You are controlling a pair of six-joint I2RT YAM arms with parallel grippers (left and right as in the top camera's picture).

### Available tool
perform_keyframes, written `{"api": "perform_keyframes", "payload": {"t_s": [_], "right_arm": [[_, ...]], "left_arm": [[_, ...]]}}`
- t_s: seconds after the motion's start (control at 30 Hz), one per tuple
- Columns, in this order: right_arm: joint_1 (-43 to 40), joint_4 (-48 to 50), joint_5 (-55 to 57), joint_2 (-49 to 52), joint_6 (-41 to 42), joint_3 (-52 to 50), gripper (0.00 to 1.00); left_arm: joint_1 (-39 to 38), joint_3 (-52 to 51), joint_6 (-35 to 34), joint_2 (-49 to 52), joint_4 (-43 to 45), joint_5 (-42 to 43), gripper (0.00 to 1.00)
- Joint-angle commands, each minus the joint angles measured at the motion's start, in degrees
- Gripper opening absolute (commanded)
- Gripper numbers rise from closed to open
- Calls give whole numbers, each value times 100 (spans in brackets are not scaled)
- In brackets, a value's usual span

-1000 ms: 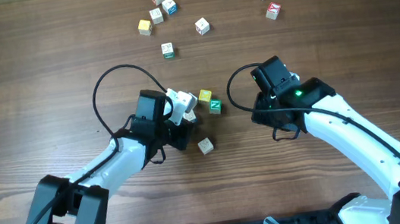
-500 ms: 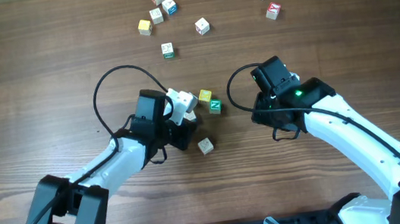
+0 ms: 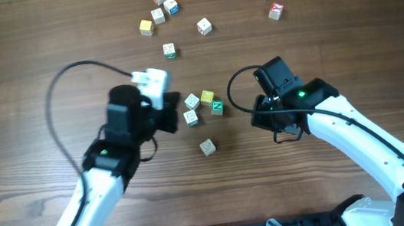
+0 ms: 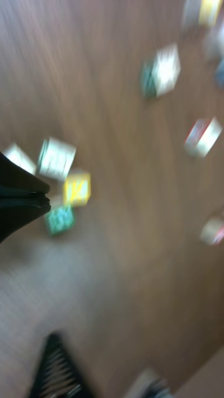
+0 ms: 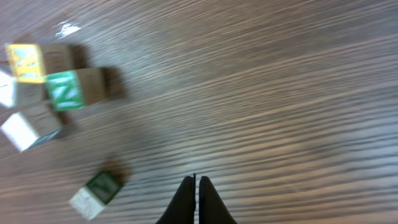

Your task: Form a circle

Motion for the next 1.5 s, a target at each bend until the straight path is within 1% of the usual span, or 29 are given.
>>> {"api": "perform_keyframes", "payload": {"t_s": [0.0,0.1,0.23,0.33,0.4,0.5,0.57,0.7,0.8,0.83,1.1,1.27,1.47], "right_arm": [[35,293,-793,63,118,17,4],[129,629,-848,63,503,17,4],[337,1294,-837,157,612,17,4],[627,1829,-835,450,610,17,4],[802,2070,-835,713,612,17,4],[1023,2374,-885,1185,675,17,4],[1182,2511,-896,1432,743,17,4],[1375,2820,-848,1523,737,17,4],[1408,2881,-636,1543,750,17,4],[1410,2885,-634,1561,752,17,4],[1408,3206,-669,1932,807,17,4],[1408,3248,-638,1939,811,17,4],[1423,3399,-608,2105,1084,17,4]], "left_arm": [[483,59,-463,-299,-278,-1294,4],[859,59,-632,-212,-428,-1294,4],[1303,59,-651,17,-457,-1292,4],[1504,59,-649,181,-457,-1290,4],[1521,59,-647,282,-455,-1294,4],[1521,57,-647,409,-466,-1292,9],[1521,57,-645,459,-503,-1292,9],[1521,57,-647,463,-570,-1290,9],[1521,52,-649,463,-612,-1287,17],[1521,52,-649,463,-625,-1287,17],[1521,52,-651,466,-608,-1287,9],[1521,52,-651,466,-608,-1287,8],[1521,52,-649,466,-605,-1290,8]]}}
